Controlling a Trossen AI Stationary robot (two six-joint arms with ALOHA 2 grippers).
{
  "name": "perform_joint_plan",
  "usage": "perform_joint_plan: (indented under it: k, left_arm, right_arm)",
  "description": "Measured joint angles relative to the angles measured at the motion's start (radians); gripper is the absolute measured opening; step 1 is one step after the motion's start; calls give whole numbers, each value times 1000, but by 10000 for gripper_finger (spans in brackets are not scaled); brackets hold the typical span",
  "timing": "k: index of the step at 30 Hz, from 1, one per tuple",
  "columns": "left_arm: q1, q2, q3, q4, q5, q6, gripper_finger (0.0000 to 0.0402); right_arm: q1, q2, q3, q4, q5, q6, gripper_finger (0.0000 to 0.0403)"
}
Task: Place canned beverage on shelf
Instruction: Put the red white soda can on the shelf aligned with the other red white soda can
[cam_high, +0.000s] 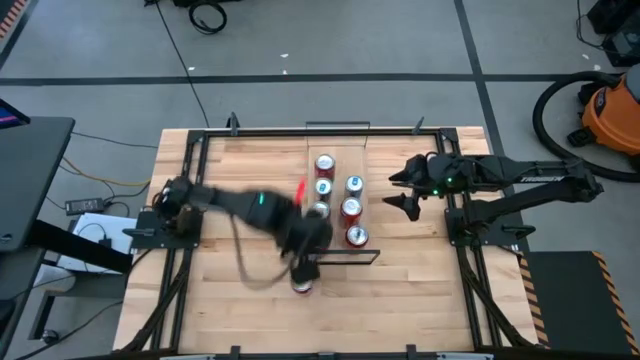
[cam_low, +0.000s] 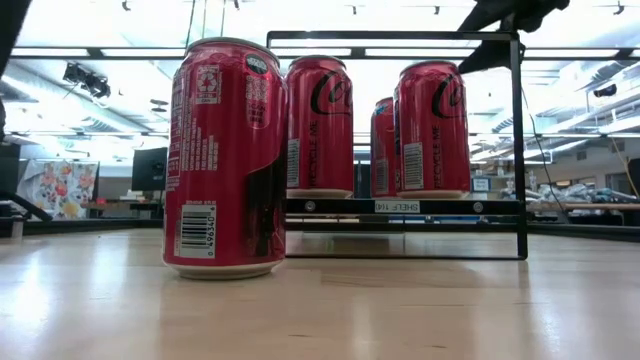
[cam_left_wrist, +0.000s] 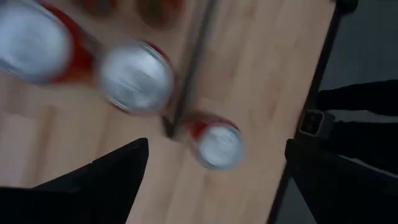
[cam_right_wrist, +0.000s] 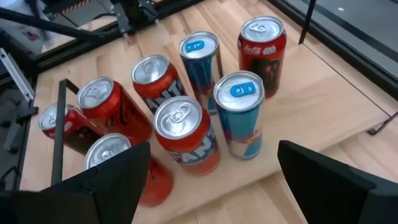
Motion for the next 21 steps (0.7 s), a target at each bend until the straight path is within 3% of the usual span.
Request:
perform_joint_plan:
  k: [9, 12, 21]
  left_arm:
    - [-261, -2, -139, 129, -234, -313, 344]
    - [-287, -2, -237, 185, -227, -390, 336]
    - [-278, -2, -448, 299, -192, -426, 334]
  right_arm:
    - [72, 20, 0, 17, 75, -5, 363]
    - [82, 26, 0, 35, 76, -5, 363]
    - [149, 30, 0, 27, 68, 33, 363]
